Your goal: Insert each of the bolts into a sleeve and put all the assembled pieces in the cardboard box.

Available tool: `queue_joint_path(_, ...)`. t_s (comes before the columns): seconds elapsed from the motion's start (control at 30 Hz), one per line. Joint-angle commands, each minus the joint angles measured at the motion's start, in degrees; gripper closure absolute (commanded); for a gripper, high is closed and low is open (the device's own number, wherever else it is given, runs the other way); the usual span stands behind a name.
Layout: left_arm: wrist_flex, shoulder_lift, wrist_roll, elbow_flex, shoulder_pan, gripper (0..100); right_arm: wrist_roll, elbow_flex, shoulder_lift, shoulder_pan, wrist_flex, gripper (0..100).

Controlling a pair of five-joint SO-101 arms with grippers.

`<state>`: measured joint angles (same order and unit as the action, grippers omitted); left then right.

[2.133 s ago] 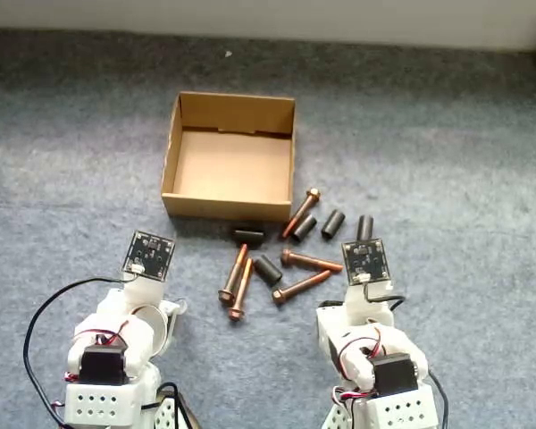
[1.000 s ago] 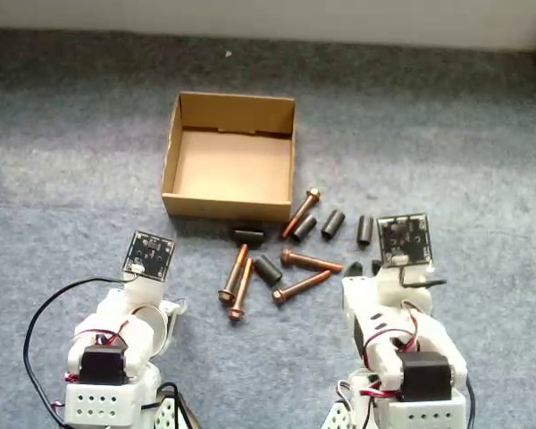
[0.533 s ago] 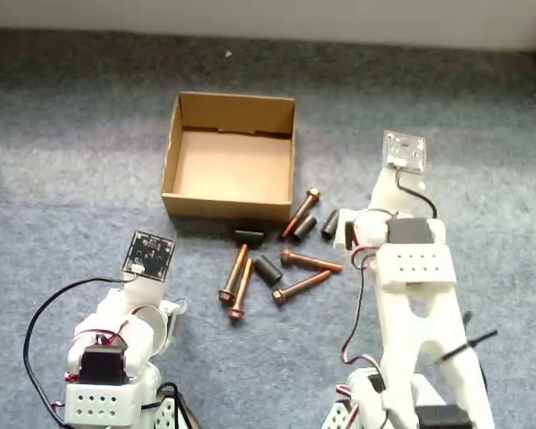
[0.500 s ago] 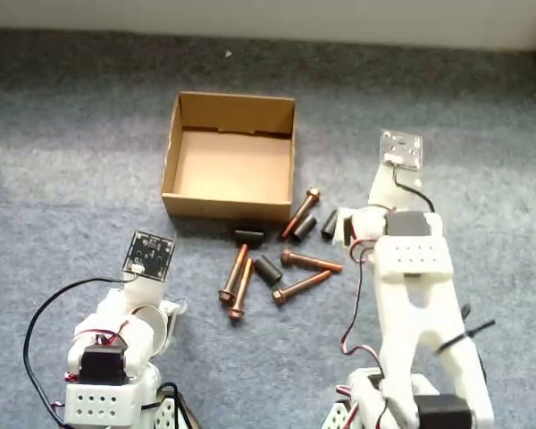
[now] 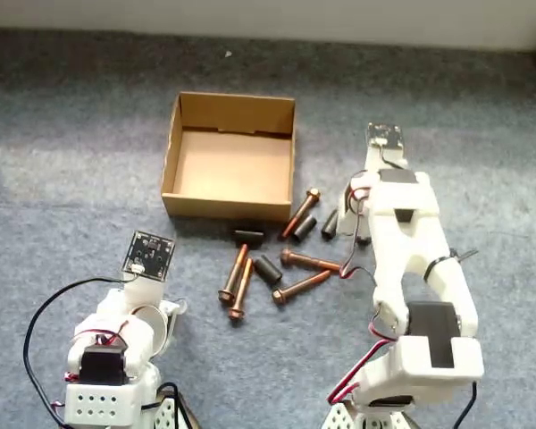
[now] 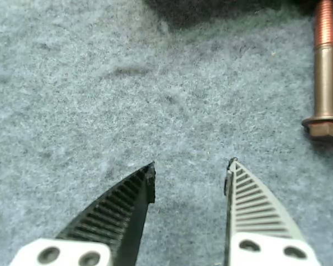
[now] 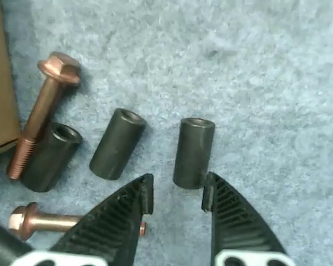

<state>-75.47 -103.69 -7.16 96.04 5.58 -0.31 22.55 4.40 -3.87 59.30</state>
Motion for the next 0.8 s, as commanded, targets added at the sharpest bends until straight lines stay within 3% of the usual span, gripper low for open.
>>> queue_joint_path(0.0,-0.35,-0.13,-0.53,1.10,0.04,78,0.97,-4.97,1.89,1.63,-0.75,84.7)
queue_joint_path(0.17,-0.35,-0.13,-0.53,1.10,0.04,78,1.05,-8.22,7.43,1.89,-0.75,85.1)
queue_joint_path(0.33,-0.35,-0.13,-0.53,1.10,0.04,78,1.05,-10.42,11.82,1.71,-0.84,99.1)
queue_joint_path(0.43,-0.35,-0.13,-0.53,1.10,0.04,78,1.05,-10.86,12.44,1.71,-0.66,99.1)
queue_joint_path(0.77,-0.35,-0.13,-0.53,1.10,0.13,78,1.14,-9.01,-7.87,1.89,12.70,99.4)
